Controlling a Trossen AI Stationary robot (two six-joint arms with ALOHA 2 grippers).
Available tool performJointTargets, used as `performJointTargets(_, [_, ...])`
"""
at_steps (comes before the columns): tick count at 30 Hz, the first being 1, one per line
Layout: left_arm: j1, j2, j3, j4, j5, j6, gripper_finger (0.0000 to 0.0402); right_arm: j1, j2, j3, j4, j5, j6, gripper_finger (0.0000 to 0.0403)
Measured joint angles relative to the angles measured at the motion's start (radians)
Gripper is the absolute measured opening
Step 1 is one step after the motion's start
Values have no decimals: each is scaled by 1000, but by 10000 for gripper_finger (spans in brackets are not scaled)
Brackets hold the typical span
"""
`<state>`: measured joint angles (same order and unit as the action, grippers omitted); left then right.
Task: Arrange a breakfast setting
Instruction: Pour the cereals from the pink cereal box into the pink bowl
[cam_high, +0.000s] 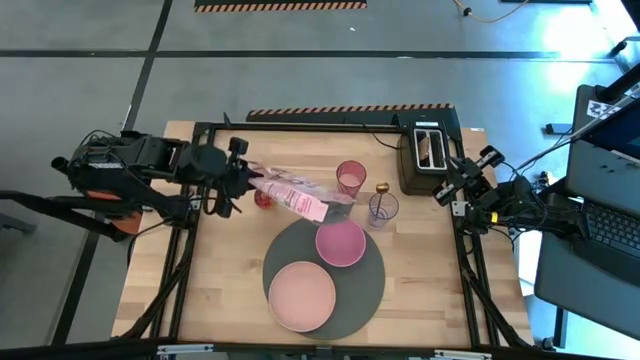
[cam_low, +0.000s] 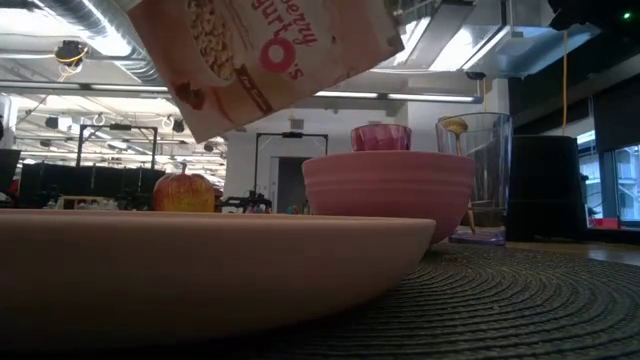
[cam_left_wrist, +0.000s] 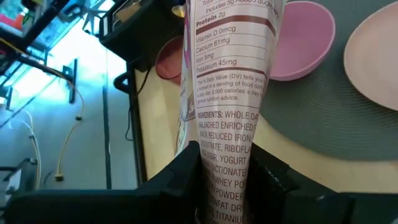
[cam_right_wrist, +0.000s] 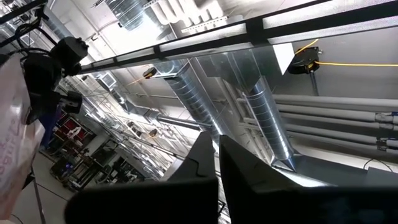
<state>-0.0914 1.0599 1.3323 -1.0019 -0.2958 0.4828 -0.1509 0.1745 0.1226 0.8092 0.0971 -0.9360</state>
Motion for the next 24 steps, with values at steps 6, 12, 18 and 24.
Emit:
performJointTargets(6, [-68, 20, 0, -4, -7, -1, 97, 0, 0, 0, -6, 0, 20, 0])
performJointTargets(12, [-141, 114, 0, -31, -114, 11, 97, 0, 0, 0, -13, 1, 21, 0])
performJointTargets(18, [-173, 197, 0, -66, -246, 23, 97, 0, 0, 0, -12, 1, 22, 0])
performJointTargets(24, [-179, 211, 12, -79, -226, 25, 97, 0, 0, 1, -12, 1, 22, 0])
